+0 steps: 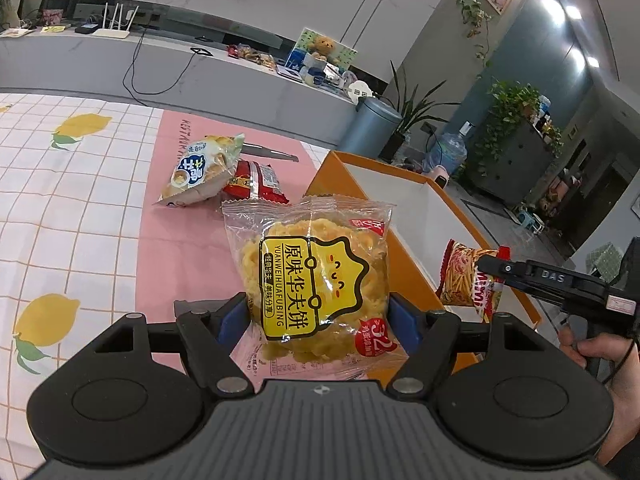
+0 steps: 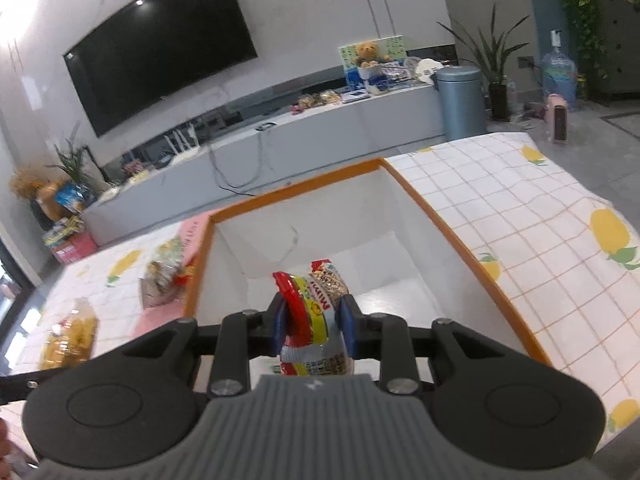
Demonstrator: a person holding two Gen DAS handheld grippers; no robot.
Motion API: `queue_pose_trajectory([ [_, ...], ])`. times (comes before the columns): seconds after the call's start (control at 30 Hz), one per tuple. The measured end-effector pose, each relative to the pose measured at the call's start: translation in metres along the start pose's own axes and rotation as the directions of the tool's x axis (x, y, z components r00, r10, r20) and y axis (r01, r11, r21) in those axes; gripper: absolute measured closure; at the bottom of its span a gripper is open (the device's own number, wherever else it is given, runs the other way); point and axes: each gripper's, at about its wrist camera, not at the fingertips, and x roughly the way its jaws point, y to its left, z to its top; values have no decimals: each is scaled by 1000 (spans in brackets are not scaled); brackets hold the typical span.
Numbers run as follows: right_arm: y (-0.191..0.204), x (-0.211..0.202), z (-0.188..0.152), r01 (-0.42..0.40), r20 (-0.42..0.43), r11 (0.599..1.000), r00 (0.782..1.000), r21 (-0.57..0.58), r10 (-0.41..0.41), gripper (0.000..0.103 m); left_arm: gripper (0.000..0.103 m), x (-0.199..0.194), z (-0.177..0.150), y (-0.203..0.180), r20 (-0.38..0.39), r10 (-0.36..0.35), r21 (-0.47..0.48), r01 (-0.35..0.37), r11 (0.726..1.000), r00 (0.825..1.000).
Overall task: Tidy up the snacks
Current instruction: 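Carry both packets to the orange box and open the right tool over it, then lower the waffle-cake packet into the orange box and open the left tool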
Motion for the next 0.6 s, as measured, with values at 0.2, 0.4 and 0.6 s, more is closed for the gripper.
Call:
queue_pose_trajectory([
  [0.2, -4, 8, 5, 36, 3, 999, 999, 35, -36, 59, 19, 2, 0, 1, -6, -9, -15, 9, 1000, 1000],
  [0.4, -6, -9, 7, 22, 79, 996, 996, 81, -29, 39, 19, 2, 2, 2, -3, -14, -20, 14, 1000, 1000],
  [0.6, -18, -18, 9, 8, 116, 985, 993, 172, -28, 39, 19, 1, 2, -2, 9, -37, -21, 37, 999, 999],
])
